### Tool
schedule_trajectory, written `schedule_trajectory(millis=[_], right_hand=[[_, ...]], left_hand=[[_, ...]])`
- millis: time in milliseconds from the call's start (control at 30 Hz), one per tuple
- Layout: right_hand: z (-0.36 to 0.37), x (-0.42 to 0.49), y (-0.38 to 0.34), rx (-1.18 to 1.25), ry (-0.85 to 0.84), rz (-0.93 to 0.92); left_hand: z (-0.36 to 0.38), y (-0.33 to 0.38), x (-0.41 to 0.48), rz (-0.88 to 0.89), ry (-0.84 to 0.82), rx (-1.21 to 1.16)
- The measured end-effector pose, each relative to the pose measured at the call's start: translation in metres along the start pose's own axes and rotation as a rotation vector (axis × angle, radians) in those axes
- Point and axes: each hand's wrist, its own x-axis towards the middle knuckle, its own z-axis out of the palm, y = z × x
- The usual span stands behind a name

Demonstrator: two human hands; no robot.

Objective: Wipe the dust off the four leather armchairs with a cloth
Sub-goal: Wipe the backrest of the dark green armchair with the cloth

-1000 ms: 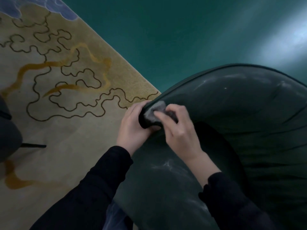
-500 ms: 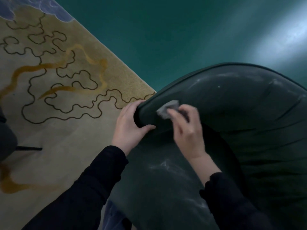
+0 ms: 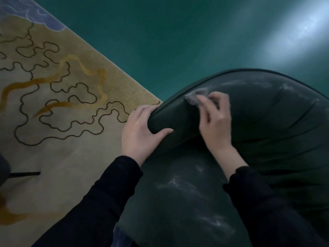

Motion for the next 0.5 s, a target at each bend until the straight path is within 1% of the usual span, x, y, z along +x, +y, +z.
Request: schedule_trajectory(millis=[67,100,133,200,267,300,333,400,500], right_hand=[[-0.005,0.007,0.01,0.0,0.069,0.188],[-0.005,0.009,0.008,0.004,0.087,0.229],[-0.004,0.009,0.003,0.01,0.096,0.216],[0.0,0.005,-0.013,0.027,0.051,0.051],[0.003,0.0,-0.023,0.028,-0.064,-0.13],[0.003,0.001,-0.021,0.024,-0.1,-0.165],[0.002,0.004,-0.014,0.016,-0.104,-0.159],[-0.002,0.013,0.005,-0.019,-0.04,-0.061],[-0.013,0.024,0.036,-0.083,0.059,0.184]], left_hand=[[0.0,0.0,0.0,0.004,-0.003,-0.005],[-0.001,0.0,0.0,0.007,-0.009,0.003],[-0.002,0.001,0.001,0.01,-0.021,0.02],[-0.006,0.005,0.004,0.03,-0.061,0.079],[-0.009,0.012,0.012,0.066,-0.121,0.15],[-0.009,0.017,0.018,0.086,-0.153,0.184],[-0.008,0.022,0.026,0.11,-0.184,0.219],[-0.001,0.033,0.044,0.158,-0.237,0.275],[0.014,0.045,0.059,0.191,-0.267,0.351]])
